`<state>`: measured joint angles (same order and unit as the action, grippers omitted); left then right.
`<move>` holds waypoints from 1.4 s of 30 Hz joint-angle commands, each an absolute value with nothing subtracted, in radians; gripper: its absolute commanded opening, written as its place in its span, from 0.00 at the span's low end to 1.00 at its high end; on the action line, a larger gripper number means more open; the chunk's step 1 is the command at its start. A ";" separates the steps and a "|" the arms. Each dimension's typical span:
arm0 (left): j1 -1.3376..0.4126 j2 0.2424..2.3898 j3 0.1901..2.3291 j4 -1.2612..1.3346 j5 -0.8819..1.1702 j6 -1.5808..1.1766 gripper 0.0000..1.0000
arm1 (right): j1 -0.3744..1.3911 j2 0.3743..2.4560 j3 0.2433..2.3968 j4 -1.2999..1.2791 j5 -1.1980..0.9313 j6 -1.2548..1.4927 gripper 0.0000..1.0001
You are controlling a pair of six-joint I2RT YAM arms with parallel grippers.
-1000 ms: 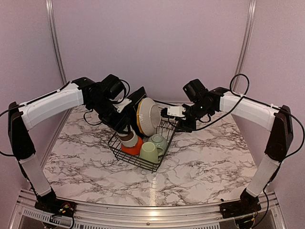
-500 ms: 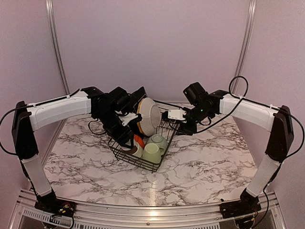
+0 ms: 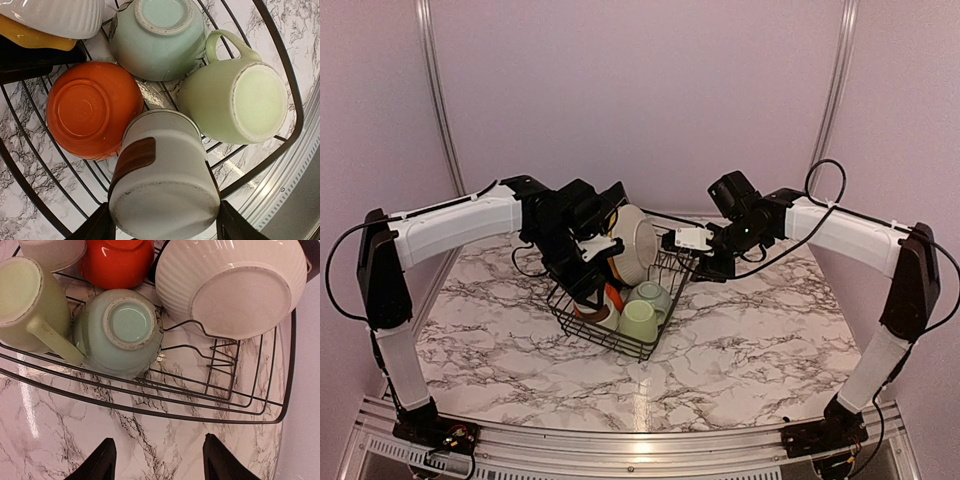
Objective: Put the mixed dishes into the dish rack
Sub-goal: Place the upside down cup on the dish rack.
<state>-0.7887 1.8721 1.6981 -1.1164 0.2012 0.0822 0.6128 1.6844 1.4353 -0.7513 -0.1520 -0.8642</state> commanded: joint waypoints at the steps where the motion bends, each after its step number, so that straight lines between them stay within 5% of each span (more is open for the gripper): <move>1: -0.800 1.885 1.663 -1.117 0.224 0.124 0.41 | 0.604 1.663 1.445 -0.739 -0.165 -0.865 0.57; 6: -0.777 1.966 1.775 -1.127 0.237 0.137 0.43 | 0.605 1.675 1.461 -0.745 -0.182 -0.861 0.57; 11: -0.778 2.061 1.835 -1.138 0.173 0.139 0.56 | 0.604 1.667 1.460 -0.749 -0.187 -0.856 0.57; 22: -0.778 1.989 1.817 -1.130 0.165 0.144 0.70 | 0.604 1.675 1.472 -0.757 -0.197 -0.849 0.57; 31: -0.802 1.907 1.659 -1.071 0.161 0.148 0.38 | 0.604 1.678 1.478 -0.764 -0.201 -0.842 0.58; 42: -0.806 1.879 1.508 -0.979 0.189 0.136 0.36 | 0.604 1.706 1.497 -0.781 -0.204 -0.836 0.58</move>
